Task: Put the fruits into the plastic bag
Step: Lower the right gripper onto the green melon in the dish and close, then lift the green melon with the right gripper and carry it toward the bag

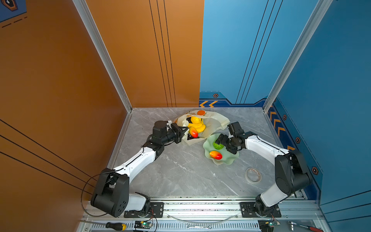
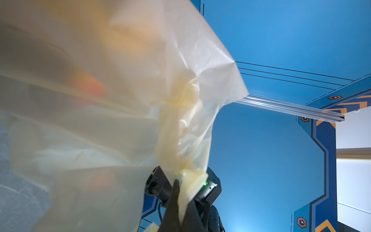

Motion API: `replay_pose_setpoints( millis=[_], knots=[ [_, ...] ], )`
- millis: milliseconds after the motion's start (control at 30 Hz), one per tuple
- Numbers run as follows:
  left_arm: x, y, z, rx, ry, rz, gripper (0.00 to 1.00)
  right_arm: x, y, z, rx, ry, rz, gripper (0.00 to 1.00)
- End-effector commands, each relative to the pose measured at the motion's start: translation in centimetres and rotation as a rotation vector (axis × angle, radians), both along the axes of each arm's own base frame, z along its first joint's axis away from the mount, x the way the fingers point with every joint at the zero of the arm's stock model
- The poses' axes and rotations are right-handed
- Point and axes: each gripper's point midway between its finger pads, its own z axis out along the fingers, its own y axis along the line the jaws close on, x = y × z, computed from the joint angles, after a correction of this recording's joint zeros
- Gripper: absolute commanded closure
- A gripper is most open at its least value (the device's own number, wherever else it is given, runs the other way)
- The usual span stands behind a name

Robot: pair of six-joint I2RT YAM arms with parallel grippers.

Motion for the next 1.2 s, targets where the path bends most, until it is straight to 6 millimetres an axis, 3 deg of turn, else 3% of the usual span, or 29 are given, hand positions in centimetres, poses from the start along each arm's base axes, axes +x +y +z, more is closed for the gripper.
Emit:
replay_pose_setpoints(
  millis=[0, 433, 900, 1167],
  knots=[
    [0.6, -0.5, 1.0, -0.005, -0.029, -0.003, 1.00, 1.8, 0.0, 0.4, -0.011, -0.034, -0.049, 0.06],
    [1.2, -0.2, 0.8, -0.010, -0.021, -0.005, 1.00, 3.7, 0.9, -1.1, -0.012, -0.011, -0.068, 0.09],
    [1.6, 0.4, 0.5, -0.014, -0.011, 0.003, 1.00, 3.7, 1.3, -3.3, -0.042, 0.038, -0.067, 0.11],
    [1.7, 0.5, 0.3, -0.016, -0.008, 0.002, 1.00, 3.7, 1.2, -3.6, -0.058, 0.045, -0.056, 0.18]
  ],
)
